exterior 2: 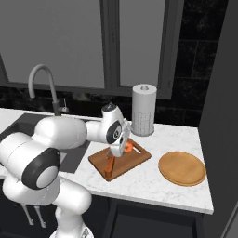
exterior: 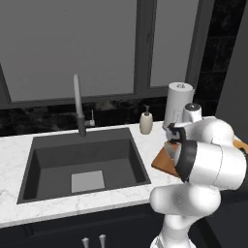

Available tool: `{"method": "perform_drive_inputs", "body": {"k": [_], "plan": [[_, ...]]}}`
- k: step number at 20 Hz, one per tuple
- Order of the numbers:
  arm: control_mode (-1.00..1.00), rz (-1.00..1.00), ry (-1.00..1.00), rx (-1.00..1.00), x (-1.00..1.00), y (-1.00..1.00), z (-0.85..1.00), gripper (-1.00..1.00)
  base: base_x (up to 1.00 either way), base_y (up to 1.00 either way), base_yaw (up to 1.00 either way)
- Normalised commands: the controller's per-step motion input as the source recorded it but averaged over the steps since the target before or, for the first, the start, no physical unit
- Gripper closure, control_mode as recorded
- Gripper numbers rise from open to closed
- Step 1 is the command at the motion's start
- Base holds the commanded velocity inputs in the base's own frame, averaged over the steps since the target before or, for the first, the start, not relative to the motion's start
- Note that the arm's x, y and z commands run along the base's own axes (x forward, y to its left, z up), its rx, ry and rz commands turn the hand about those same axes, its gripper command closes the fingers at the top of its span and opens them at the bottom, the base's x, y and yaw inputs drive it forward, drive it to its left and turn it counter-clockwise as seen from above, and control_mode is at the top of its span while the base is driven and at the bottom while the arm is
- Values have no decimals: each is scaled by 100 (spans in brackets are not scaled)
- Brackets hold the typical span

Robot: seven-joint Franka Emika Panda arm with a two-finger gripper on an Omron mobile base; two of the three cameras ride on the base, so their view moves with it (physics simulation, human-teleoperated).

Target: Pick up the knife from the drawer and place it on the cutting board. Then place the meat from the plate to the cutting board.

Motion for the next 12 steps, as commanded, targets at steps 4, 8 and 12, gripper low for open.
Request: {"method": "perform_drive_inputs", "body": {"k": [4, 8, 12], "plan": [[-100, 0, 5, 5, 0, -6, -31, 100, 0, 0, 0], [-100, 0, 6, 5, 0, 0, -30, 100, 0, 0, 0], [-100, 0, 8, 5, 0, 0, -22, 100, 0, 0, 0]]}}
